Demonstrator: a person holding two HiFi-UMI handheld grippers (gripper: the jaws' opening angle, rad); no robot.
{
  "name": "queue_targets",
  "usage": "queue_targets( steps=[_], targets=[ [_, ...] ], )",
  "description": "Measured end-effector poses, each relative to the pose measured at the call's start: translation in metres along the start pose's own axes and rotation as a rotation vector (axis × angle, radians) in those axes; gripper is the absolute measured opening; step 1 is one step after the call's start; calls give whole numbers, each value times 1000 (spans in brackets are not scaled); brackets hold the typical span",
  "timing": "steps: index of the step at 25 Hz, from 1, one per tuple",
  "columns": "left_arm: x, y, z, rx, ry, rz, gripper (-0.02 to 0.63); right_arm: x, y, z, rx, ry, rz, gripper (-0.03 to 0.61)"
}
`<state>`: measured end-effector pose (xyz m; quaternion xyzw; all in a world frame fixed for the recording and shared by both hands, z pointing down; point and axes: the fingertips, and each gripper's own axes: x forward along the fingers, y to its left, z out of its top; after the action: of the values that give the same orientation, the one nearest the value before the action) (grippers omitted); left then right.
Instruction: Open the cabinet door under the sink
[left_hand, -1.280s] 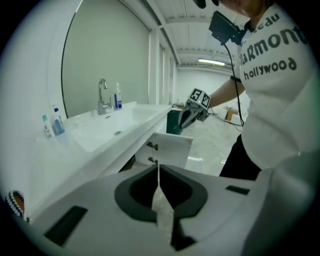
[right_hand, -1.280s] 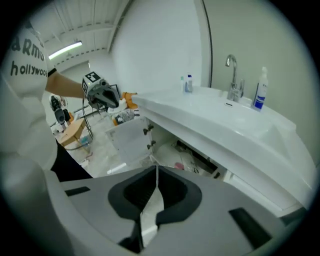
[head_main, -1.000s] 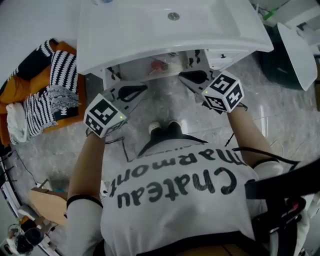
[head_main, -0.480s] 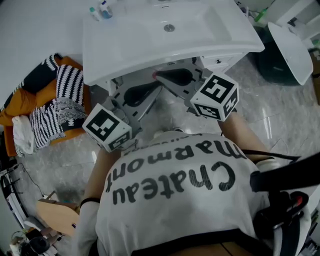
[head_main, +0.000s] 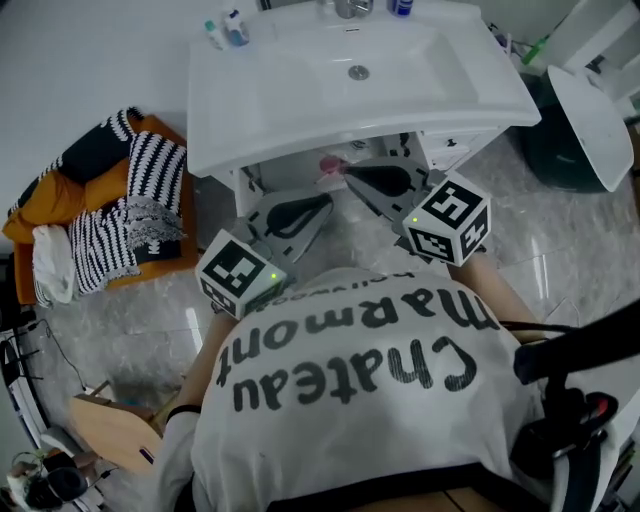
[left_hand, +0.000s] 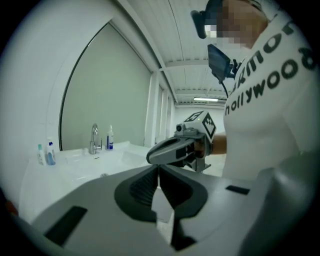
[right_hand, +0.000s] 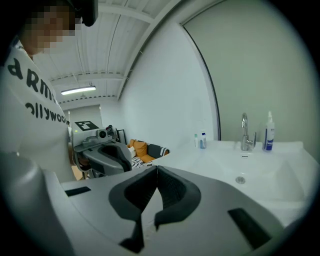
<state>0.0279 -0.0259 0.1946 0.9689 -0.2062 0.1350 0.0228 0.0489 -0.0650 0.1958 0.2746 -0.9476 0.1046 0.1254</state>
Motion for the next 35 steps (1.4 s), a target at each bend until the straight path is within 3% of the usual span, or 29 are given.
queue_targets(
  steps=[5, 9, 16, 35],
  targets=[
    [-2, 9, -33, -58, 72, 20, 15, -2, -18, -18, 118, 22, -46, 11],
    [-5, 24, -36, -137, 47, 61, 15, -5, -27, -22, 105, 34, -68, 11],
    [-10, 28, -38, -129, 53, 92, 15, -11, -36, -25, 90, 54, -106, 10],
    [-5, 13, -42, -133, 59, 94, 15, -19, -30, -34, 66, 76, -76, 11]
  ],
)
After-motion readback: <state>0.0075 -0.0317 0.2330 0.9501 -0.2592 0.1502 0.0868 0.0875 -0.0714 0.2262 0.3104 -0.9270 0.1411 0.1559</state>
